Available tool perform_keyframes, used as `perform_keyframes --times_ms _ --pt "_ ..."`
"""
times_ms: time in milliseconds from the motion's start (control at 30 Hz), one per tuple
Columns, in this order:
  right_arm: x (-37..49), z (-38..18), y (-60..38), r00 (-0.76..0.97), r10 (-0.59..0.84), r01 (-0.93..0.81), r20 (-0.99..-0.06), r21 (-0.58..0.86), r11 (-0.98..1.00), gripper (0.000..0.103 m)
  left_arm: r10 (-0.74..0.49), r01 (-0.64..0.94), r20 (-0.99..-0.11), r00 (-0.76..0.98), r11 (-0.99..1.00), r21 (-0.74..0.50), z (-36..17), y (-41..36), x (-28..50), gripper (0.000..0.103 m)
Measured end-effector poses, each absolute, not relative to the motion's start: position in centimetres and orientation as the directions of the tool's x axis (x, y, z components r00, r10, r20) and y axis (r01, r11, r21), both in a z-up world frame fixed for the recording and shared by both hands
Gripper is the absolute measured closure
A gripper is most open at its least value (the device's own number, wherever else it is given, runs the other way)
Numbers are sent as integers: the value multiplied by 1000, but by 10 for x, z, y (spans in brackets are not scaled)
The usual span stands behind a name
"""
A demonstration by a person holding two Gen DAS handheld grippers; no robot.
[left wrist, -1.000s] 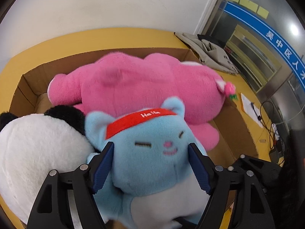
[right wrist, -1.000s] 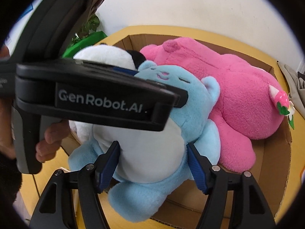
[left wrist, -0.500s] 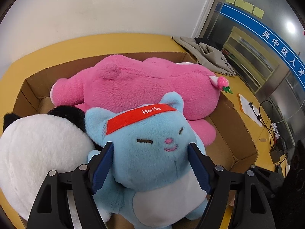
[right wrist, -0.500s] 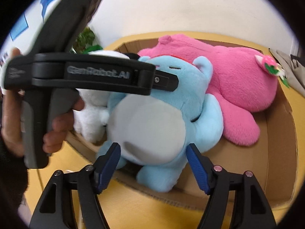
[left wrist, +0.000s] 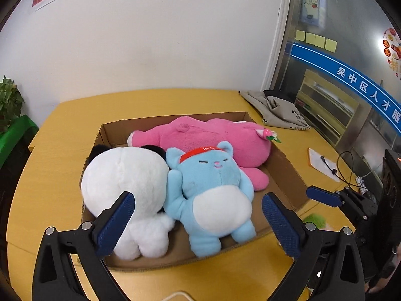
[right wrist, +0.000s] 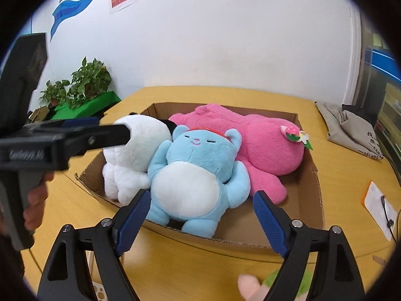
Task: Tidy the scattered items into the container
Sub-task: 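Open the left gripper and withdraw from the box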
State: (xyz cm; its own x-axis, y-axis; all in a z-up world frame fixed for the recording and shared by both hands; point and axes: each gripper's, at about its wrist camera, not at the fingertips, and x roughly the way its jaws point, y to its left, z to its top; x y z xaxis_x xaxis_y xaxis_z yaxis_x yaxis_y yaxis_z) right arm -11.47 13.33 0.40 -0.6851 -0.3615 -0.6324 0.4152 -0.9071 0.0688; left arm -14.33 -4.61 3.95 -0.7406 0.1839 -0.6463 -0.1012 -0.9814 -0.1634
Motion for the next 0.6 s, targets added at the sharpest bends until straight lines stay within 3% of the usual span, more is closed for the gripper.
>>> perform_keyframes --times_ms 600 --pt "-51 34 128 -728 -299 383 -617 -5 -924 19 227 -121 -624 -747 -971 -208 52 -36 -68 0"
